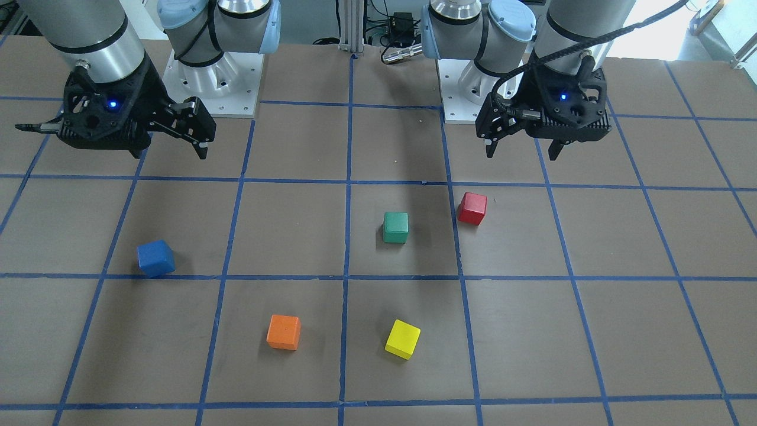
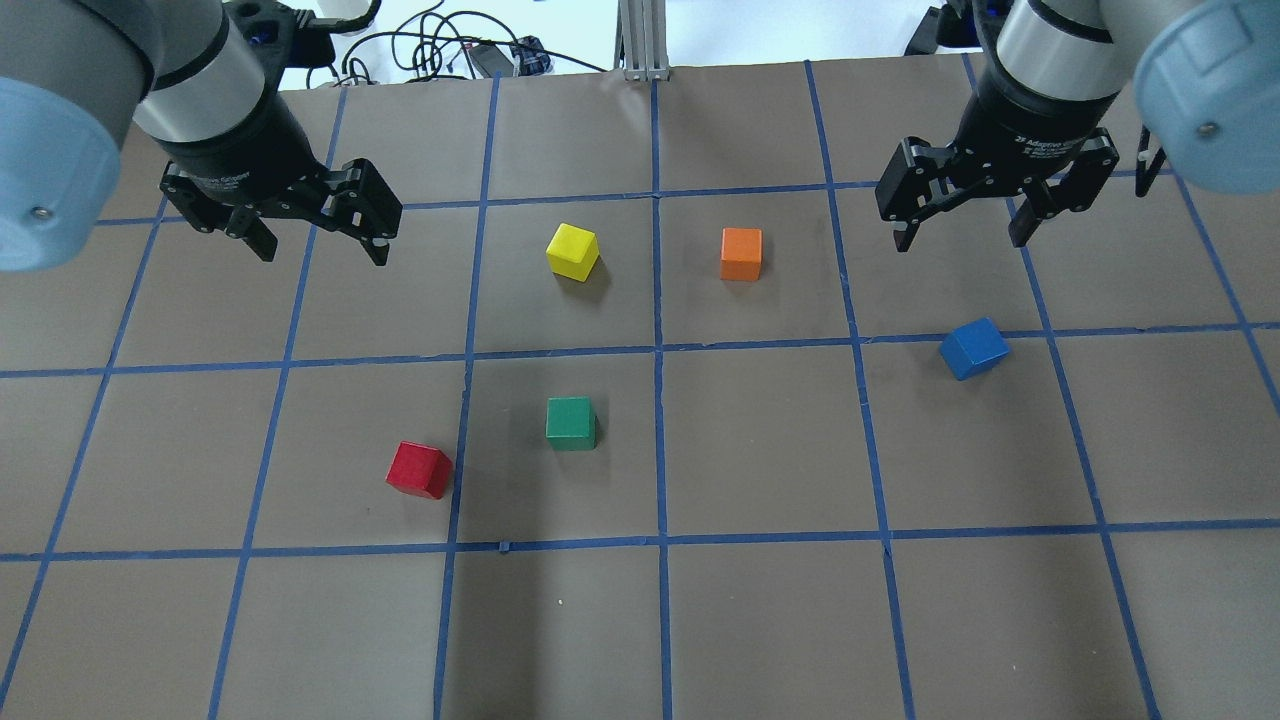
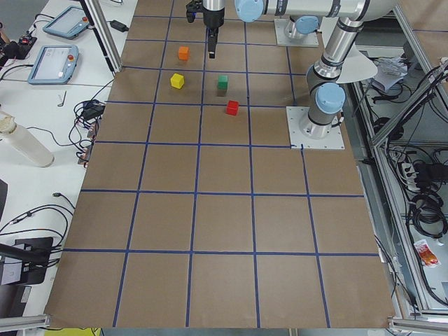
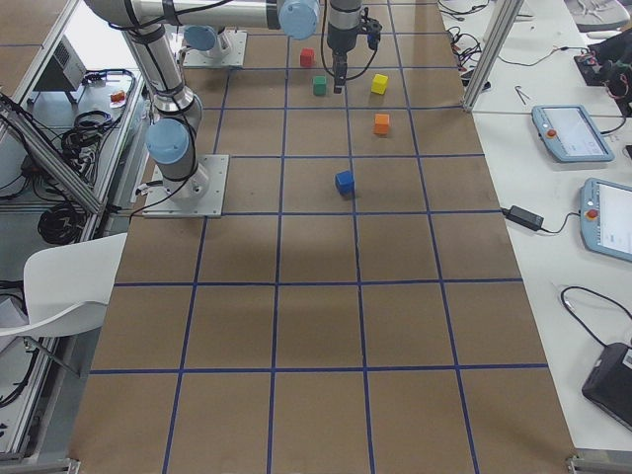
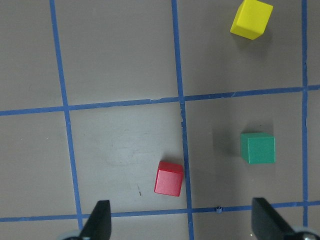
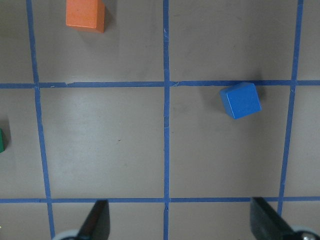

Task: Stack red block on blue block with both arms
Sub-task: 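Reach the left gripper down to the red cube and grasp it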

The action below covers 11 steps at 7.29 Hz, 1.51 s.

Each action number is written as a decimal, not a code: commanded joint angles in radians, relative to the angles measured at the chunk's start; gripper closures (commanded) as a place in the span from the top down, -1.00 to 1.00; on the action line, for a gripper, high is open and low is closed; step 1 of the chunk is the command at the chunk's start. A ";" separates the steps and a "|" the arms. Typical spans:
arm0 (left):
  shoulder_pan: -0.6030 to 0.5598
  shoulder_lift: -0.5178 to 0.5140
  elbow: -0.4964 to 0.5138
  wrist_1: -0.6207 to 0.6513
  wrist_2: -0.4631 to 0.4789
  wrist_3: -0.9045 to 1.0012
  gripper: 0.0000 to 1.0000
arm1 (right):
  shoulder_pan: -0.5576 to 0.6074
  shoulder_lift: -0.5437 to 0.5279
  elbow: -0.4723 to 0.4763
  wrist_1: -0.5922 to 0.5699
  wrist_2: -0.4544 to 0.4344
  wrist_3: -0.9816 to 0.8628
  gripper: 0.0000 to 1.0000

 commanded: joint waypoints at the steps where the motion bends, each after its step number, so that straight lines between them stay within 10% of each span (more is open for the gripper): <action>1: -0.002 -0.006 -0.001 0.000 0.001 -0.002 1.00 | 0.000 0.000 0.000 0.000 0.002 0.001 1.00; 5: 0.020 -0.024 -0.080 0.004 -0.001 0.072 1.00 | 0.000 0.000 0.000 -0.003 -0.004 0.002 1.00; 11: 0.051 -0.131 -0.513 0.534 -0.005 0.222 1.00 | -0.011 0.002 0.000 -0.007 -0.003 -0.002 1.00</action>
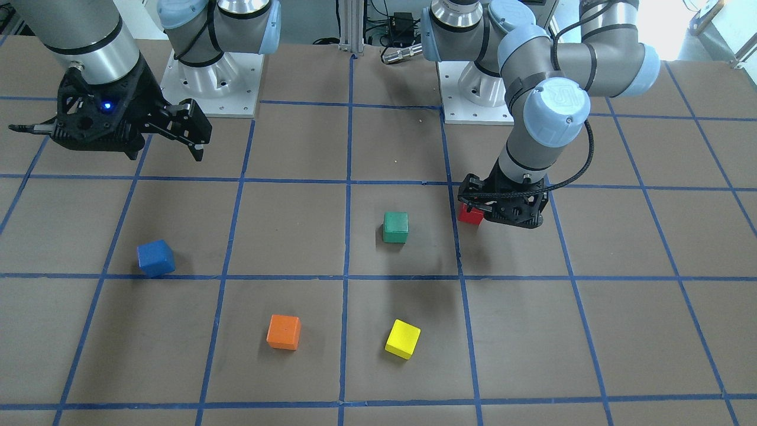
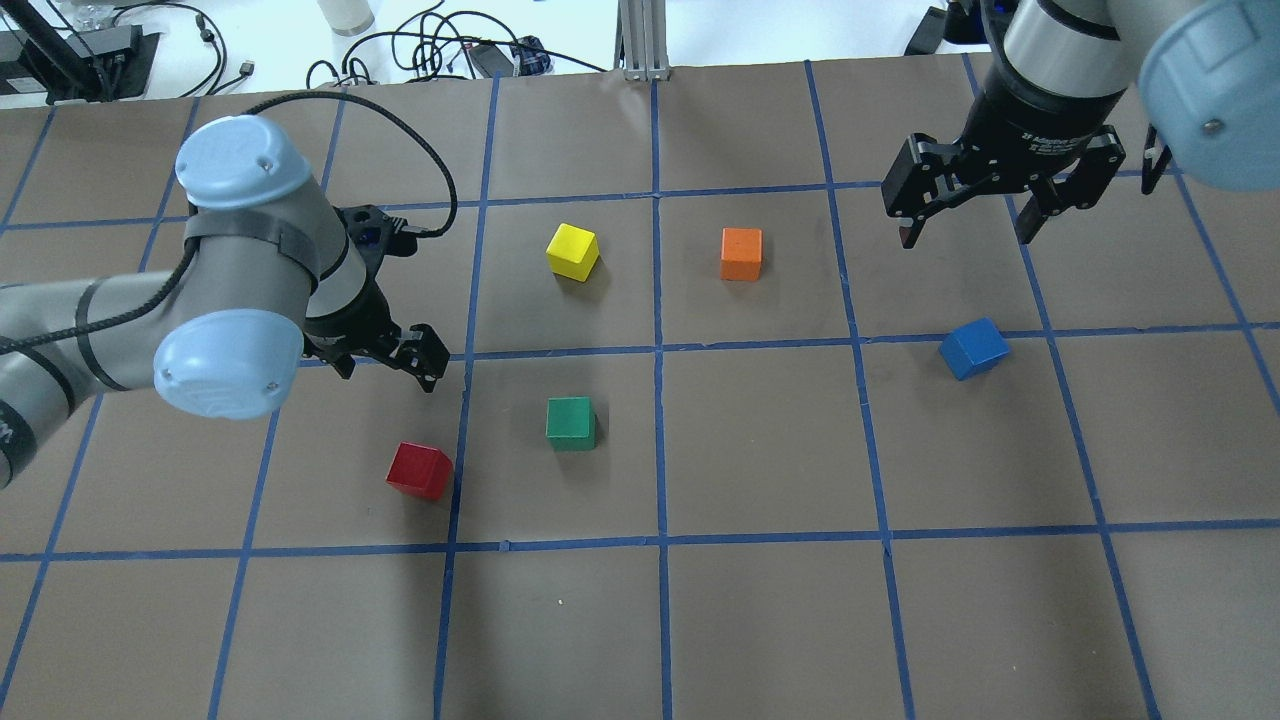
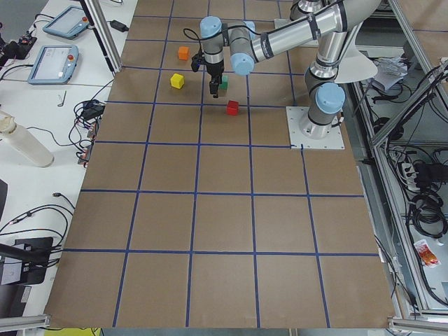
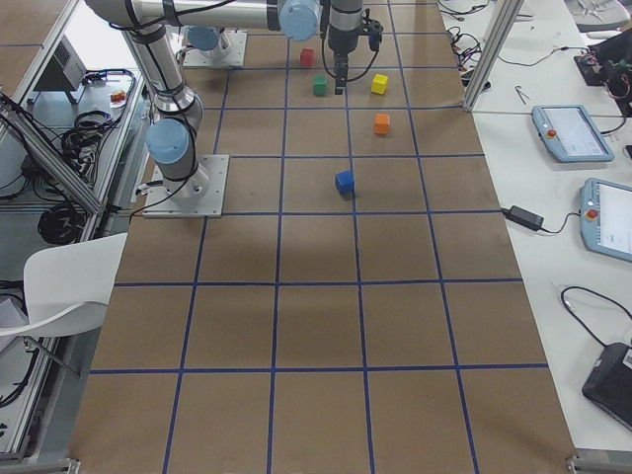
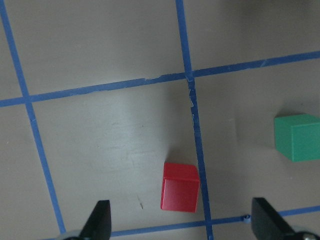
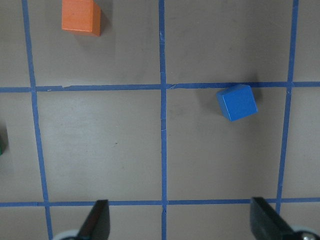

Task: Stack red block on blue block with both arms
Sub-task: 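Reach the left gripper down to the red cube and grasp it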

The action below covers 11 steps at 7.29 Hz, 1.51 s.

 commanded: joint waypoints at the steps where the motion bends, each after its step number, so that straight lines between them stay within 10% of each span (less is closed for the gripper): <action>1: -0.004 -0.005 -0.149 0.091 -0.003 0.025 1.00 | -0.002 0.000 0.000 0.001 -0.004 -0.003 1.00; 5: -0.001 -0.022 -0.257 0.223 -0.001 0.031 1.00 | -0.002 0.002 0.000 -0.003 -0.001 -0.005 1.00; 7: -0.002 -0.022 -0.257 0.286 0.008 0.034 -0.72 | -0.004 0.002 0.000 -0.003 -0.001 -0.005 1.00; 8: 0.002 -0.014 -0.233 0.286 -0.006 0.025 -1.00 | -0.004 0.002 0.000 -0.003 -0.002 -0.006 1.00; 11: -0.085 -0.029 0.038 0.080 -0.054 -0.103 -0.98 | -0.004 0.002 0.000 -0.003 -0.002 -0.006 1.00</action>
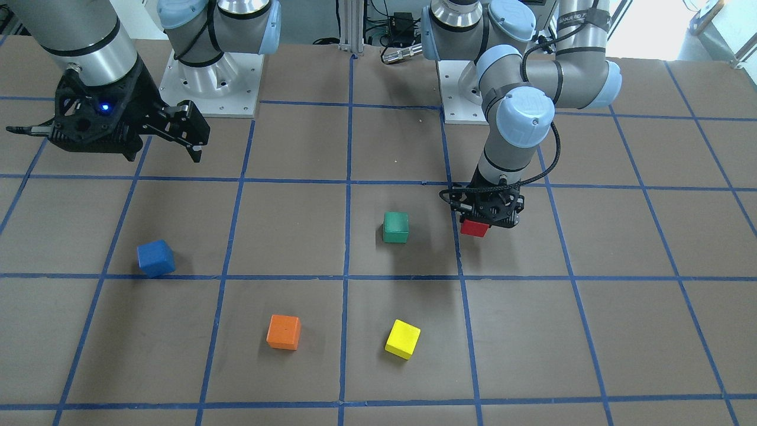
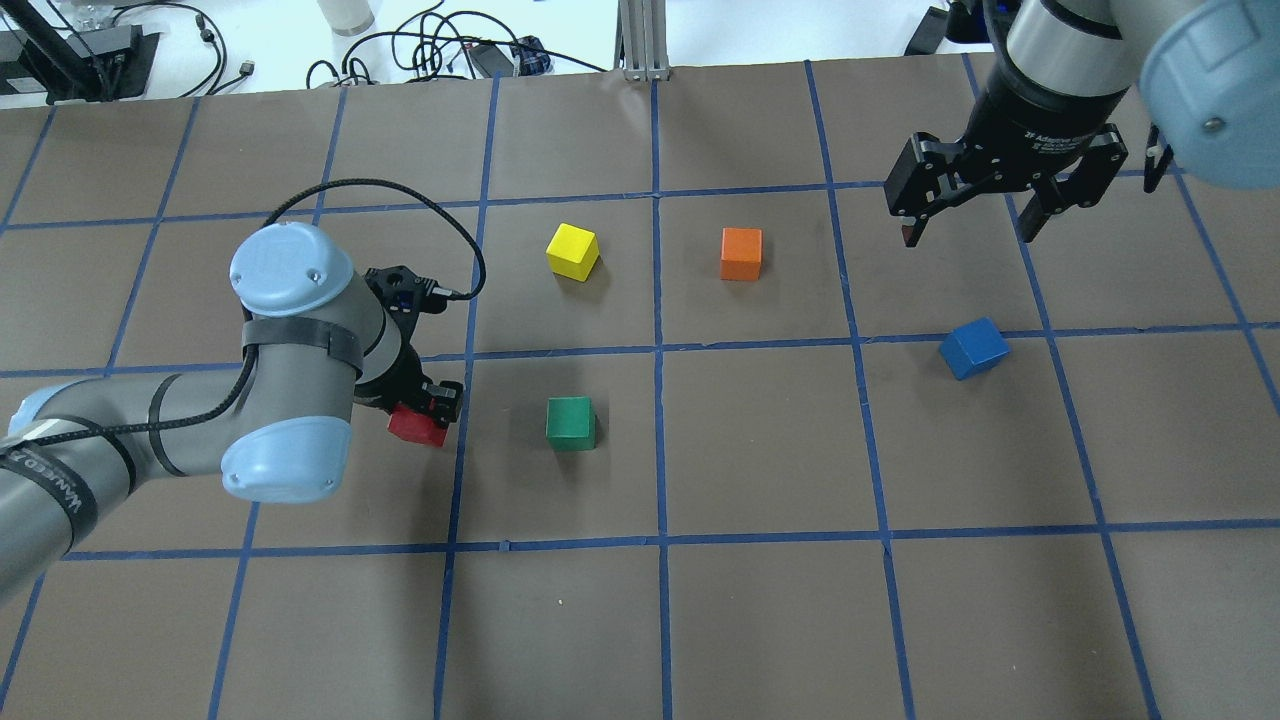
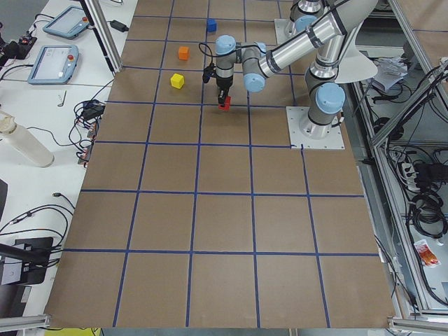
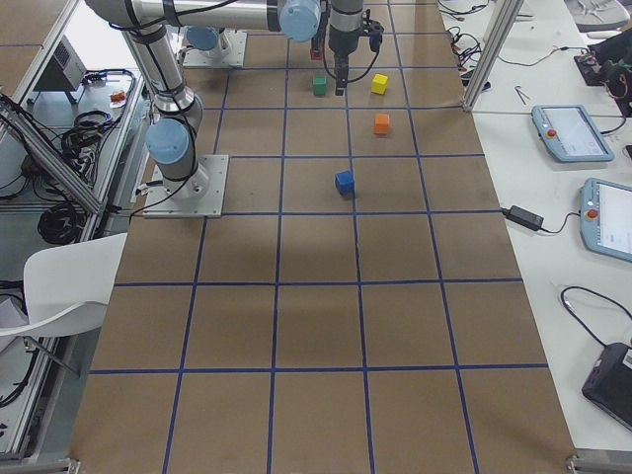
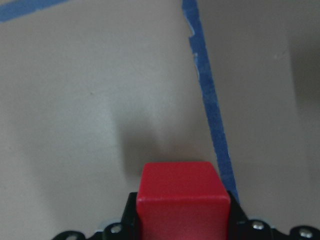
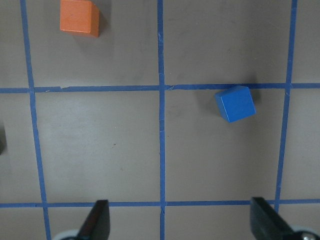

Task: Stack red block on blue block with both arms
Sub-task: 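Carry the red cube with the left gripper toward the table centre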

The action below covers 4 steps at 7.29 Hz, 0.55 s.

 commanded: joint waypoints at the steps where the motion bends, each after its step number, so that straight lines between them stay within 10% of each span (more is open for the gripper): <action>1: -0.112 -0.038 0.247 -0.174 -0.069 -0.154 -1.00 | 0.000 0.000 0.000 0.000 0.000 0.000 1.00; 4: -0.315 -0.197 0.414 -0.181 -0.102 -0.421 -1.00 | 0.000 0.000 0.000 0.002 0.000 0.000 1.00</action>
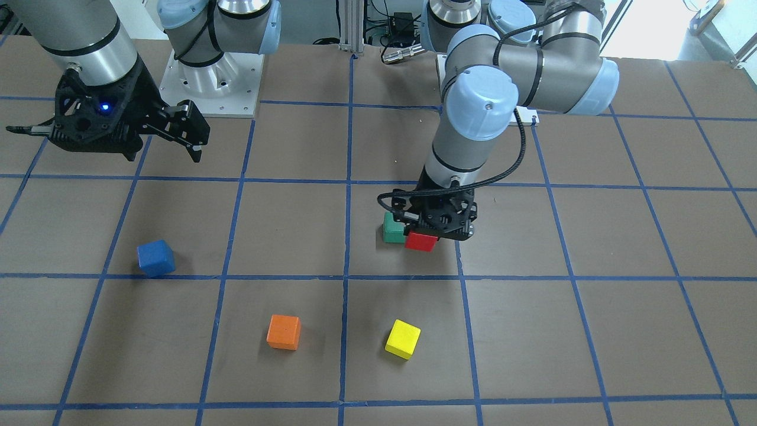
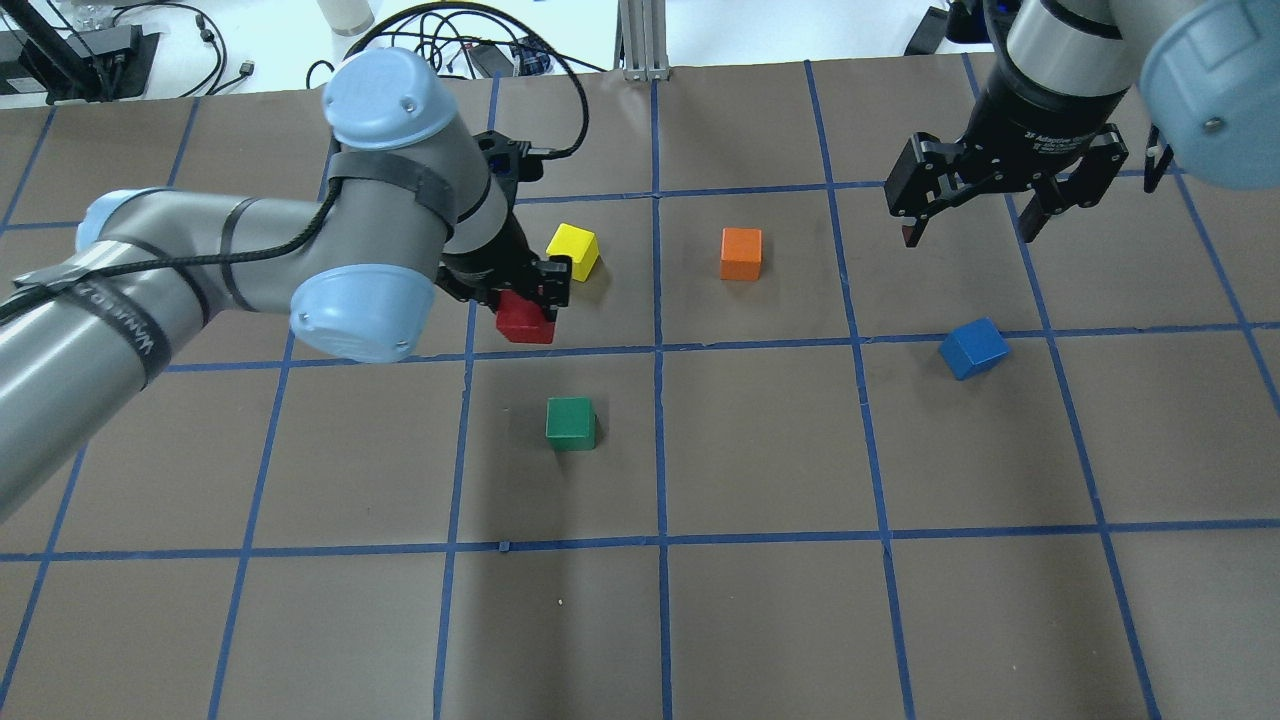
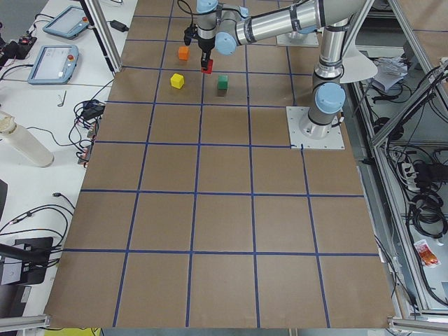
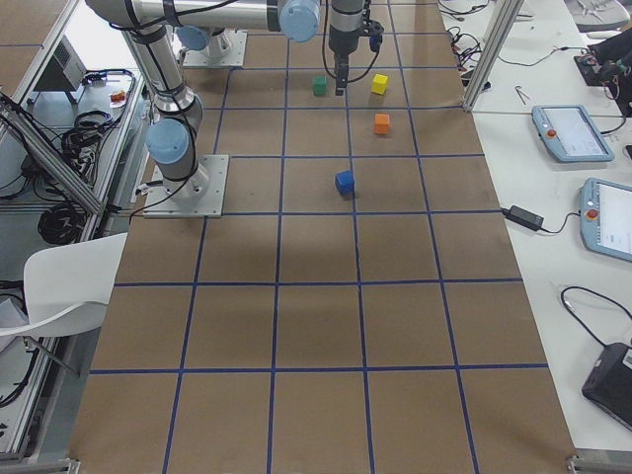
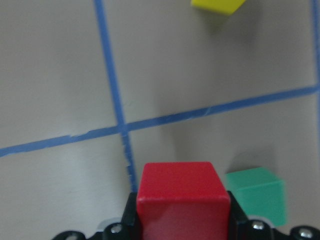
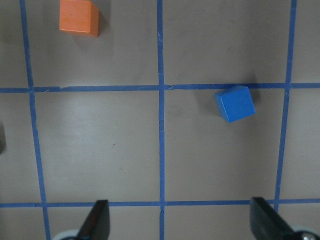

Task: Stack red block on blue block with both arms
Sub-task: 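Carry the red cube with the left gripper toward the table centre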

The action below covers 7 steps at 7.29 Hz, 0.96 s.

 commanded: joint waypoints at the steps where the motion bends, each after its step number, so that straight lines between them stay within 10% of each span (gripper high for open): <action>1: -0.115 -0.118 0.069 0.045 -0.006 -0.154 -1.00 | 0.000 0.000 0.000 0.001 -0.001 0.000 1.00; 5: -0.164 -0.263 0.095 0.176 0.008 -0.208 -0.92 | 0.000 -0.002 0.000 0.001 0.004 0.012 1.00; 7: -0.164 -0.298 0.103 0.191 0.032 -0.213 0.69 | 0.000 0.000 0.000 0.002 0.001 0.003 1.00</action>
